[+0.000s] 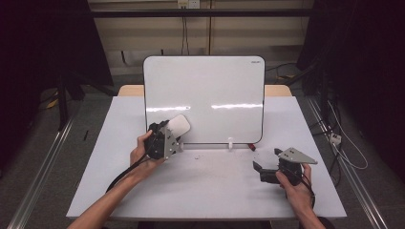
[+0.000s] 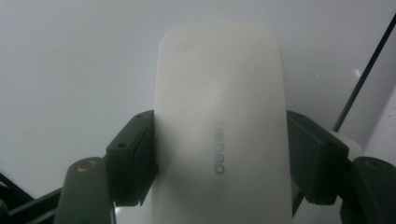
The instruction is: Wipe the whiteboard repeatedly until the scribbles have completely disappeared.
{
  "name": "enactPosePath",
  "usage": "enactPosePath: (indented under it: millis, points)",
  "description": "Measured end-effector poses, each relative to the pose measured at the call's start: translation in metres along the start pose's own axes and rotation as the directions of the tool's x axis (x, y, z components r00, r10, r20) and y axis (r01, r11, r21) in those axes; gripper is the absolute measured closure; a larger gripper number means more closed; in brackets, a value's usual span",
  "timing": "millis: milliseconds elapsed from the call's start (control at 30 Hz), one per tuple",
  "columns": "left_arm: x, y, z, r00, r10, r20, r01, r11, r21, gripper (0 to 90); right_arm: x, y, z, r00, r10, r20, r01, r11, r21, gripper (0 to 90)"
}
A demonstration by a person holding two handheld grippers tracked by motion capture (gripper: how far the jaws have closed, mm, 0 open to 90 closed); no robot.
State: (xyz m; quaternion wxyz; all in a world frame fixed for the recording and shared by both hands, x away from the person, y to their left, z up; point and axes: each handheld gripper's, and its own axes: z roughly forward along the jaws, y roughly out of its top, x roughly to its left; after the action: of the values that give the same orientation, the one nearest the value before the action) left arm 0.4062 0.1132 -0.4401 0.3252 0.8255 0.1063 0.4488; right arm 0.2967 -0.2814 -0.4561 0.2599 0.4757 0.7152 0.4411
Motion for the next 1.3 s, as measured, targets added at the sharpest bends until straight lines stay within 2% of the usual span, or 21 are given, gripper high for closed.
enactPosePath:
  millis: [33, 100, 133, 167, 300, 433, 500, 600, 667, 733, 833, 1200, 1300]
  points:
    - [0.002, 0.000, 0.000, 1.0000, -0.006, 0.006, 0.006, 1.0000, -0.003, 31.1, 0.000, 0.000, 0.000, 1.0000, 0.000, 0.000, 0.000, 1.000, 0.001, 4.1]
    - [0.005, -0.001, -0.001, 0.9999, -0.009, -0.011, 0.009, 0.9999, 0.005, 31.1, 0.001, 0.001, 0.000, 1.0000, 0.000, 0.000, 0.000, 1.000, 0.002, 4.1]
    - [0.009, -0.002, 0.000, 0.9996, -0.027, -0.008, 0.027, 0.9996, 0.005, 31.0, 0.001, 0.001, 0.000, 1.0000, -0.001, -0.001, 0.001, 1.000, 0.000, 4.1]
    - [0.012, -0.001, 0.000, 0.9992, -0.030, -0.025, 0.030, 0.9995, 0.011, 31.0, 0.001, 0.001, 0.000, 1.0000, 0.002, -0.001, -0.002, 1.000, 0.002, 4.1]
    - [0.032, 0.000, 0.002, 0.9948, -0.085, -0.055, 0.086, 0.9962, 0.012, 31.0, 0.002, 0.001, 0.001, 1.0000, -0.006, -0.001, 0.006, 1.000, 0.001, 4.3]
    - [0.050, 0.006, 0.004, 0.9949, -0.070, -0.072, 0.073, 0.9968, 0.032, 31.0, 0.002, 0.001, 0.001, 1.0000, 0.001, -0.001, -0.001, 1.000, 0.003, 4.2]
    - [0.059, 0.008, 0.006, 0.9937, -0.078, -0.080, 0.082, 0.9960, 0.036, 31.0, 0.001, 0.001, 0.001, 1.0000, 0.004, -0.001, -0.004, 1.000, 0.004, 4.2]
    - [0.073, 0.009, 0.007, 0.9886, -0.110, -0.102, 0.114, 0.9929, 0.033, 31.0, 0.002, 0.001, 0.001, 1.0000, 0.003, -0.002, -0.003, 1.000, 0.004, 4.2]
    - [0.077, 0.008, 0.007, 0.9857, -0.129, -0.109, 0.133, 0.9909, 0.025, 31.0, 0.002, 0.001, 0.001, 1.0000, 0.004, -0.002, -0.004, 1.000, 0.005, 4.2]
    - [0.072, 0.007, 0.007, 0.9835, -0.117, -0.138, 0.121, 0.9925, 0.018, 31.0, 0.002, 0.001, 0.001, 1.0000, 0.006, -0.001, -0.006, 1.000, 0.004, 4.2]
    - [0.064, 0.003, 0.005, 0.9798, -0.147, -0.136, 0.149, 0.9887, 0.010, 31.0, 0.002, 0.000, 0.001, 1.0000, 0.004, -0.001, -0.004, 1.000, 0.004, 4.2]
    - [0.014, -0.006, -0.001, 0.9936, -0.090, -0.068, 0.090, 0.9959, -0.009, 31.0, 0.003, 0.001, 0.002, 1.0000, -0.002, -0.001, 0.002, 1.000, 0.002, 4.2]
    - [0.001, -0.006, -0.002, 0.9956, -0.077, -0.053, 0.076, 0.9970, -0.011, 31.0, 0.002, 0.001, 0.002, 1.0000, 0.000, 0.001, 0.000, 1.000, 0.003, 4.2]
